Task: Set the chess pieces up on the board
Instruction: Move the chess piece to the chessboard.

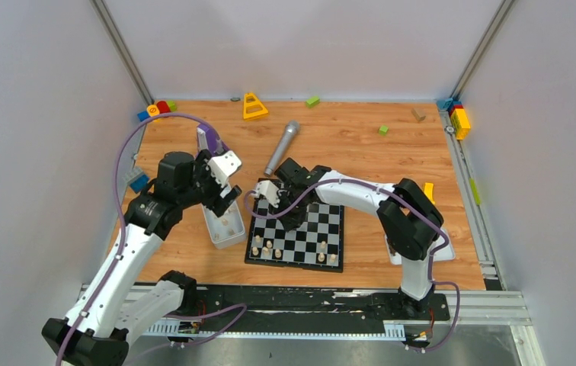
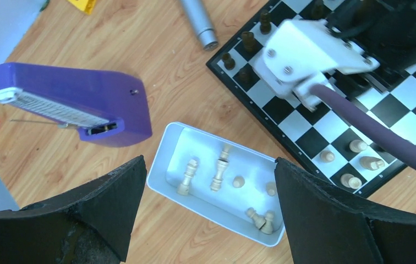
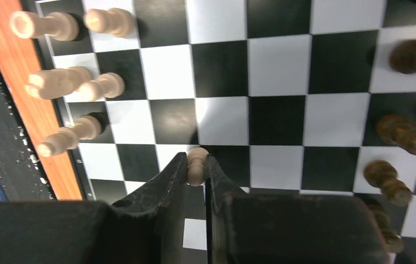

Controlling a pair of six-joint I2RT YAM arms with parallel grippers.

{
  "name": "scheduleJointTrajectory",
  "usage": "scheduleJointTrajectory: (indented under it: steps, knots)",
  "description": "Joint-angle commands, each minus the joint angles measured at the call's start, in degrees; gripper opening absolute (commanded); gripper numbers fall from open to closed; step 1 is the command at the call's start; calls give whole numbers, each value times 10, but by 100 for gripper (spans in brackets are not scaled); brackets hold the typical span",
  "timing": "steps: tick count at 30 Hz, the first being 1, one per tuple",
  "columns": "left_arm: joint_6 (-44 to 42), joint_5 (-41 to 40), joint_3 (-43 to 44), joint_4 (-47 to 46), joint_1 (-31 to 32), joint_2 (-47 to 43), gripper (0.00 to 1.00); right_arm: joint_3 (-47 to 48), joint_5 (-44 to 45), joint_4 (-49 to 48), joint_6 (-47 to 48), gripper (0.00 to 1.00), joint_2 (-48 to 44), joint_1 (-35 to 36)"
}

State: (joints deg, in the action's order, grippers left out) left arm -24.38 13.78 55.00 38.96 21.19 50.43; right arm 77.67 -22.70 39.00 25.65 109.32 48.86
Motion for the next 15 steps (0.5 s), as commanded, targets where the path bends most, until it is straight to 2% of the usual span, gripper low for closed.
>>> scheduleJointTrajectory:
  steps: [1, 6, 15]
  knots:
    - [17, -4, 4, -8, -26, -19, 94, 4, -16, 2, 10, 0, -38, 28]
    - [24, 0, 8, -8, -59, -26, 94, 5, -13, 1, 9, 0, -34, 53]
    - [29, 5, 3, -15, -73, -29, 94, 6, 1, -1, 10, 0, -14, 79]
